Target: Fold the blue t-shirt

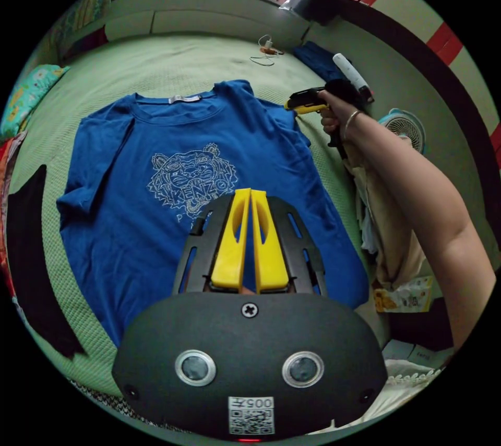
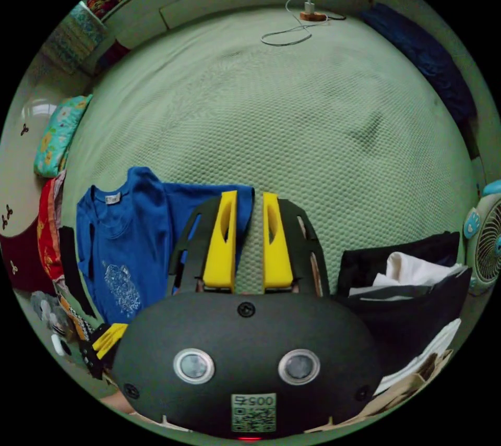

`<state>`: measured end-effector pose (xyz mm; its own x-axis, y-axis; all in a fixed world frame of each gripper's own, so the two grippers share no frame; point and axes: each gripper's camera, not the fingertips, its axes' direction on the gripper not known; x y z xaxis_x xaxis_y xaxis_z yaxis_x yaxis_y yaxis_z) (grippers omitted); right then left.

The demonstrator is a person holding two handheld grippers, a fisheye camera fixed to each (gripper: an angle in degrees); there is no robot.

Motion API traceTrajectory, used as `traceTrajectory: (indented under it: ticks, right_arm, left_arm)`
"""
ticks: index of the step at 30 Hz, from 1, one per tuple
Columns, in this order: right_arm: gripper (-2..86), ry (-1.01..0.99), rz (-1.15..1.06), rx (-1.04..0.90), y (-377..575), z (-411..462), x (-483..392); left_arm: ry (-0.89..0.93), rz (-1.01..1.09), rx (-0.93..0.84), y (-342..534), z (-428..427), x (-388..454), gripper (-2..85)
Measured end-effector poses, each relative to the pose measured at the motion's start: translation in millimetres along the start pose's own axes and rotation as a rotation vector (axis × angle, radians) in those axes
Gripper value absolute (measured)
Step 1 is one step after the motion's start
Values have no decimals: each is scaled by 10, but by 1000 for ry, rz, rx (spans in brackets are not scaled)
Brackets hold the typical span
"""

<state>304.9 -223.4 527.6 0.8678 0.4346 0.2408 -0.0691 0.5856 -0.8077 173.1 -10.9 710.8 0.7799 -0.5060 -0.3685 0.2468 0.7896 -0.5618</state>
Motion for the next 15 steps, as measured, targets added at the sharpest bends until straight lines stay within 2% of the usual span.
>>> traceTrajectory:
  ticks: [4,7,11,13,15]
  right_arm:
    - [-11,-28,-15,14,-85,-199,88]
    - [-10,127,16,62,-198,-432,206]
    - [36,84,68,39,-333,-542,397]
    - [49,136,56,53,-340,-587,401]
    - [62,77,9,-13,-341,-593,391]
  left_arm:
    - [-9,6,-10,-59,112,131,-6]
    - [-17,7,-9,-97,175,208,-6]
    - [2,3,-12,-156,266,287,-6]
    - [-6,5,-17,-173,295,320,-6]
    - [-6,5,-10,-190,311,346,-6]
